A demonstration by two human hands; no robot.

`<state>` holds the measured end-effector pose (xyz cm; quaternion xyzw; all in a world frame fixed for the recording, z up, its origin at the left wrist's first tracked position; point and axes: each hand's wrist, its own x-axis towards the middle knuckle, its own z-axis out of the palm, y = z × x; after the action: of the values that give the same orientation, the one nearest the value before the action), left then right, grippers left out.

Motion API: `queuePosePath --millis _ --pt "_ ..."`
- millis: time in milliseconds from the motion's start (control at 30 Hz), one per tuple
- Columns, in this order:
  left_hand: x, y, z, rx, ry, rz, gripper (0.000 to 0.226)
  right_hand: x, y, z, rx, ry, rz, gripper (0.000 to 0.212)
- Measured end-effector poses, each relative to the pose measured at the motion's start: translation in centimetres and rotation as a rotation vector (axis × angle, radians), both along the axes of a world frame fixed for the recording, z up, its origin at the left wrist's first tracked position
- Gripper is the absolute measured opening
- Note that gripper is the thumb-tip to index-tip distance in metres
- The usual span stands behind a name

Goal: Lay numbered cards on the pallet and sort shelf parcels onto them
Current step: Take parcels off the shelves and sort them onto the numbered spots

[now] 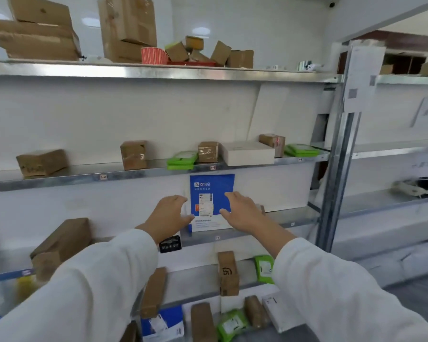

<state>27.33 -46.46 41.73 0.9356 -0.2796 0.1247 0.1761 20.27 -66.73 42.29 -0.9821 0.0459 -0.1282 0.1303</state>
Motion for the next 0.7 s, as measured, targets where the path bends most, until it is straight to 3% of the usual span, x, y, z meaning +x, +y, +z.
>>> queuePosePath --millis 400,700 --pt "13.8 -8.5 -4.6 0.044 -0.033 0.031 0.052 12.3 -8.8 -4.9 -0.053 0.092 0.007 0.054" --pt "22.7 -13.9 -9.3 0.056 0.09 0.062 0.048 21.8 -16.6 -7.2 -0.056 0.169 -0.007 0.052"
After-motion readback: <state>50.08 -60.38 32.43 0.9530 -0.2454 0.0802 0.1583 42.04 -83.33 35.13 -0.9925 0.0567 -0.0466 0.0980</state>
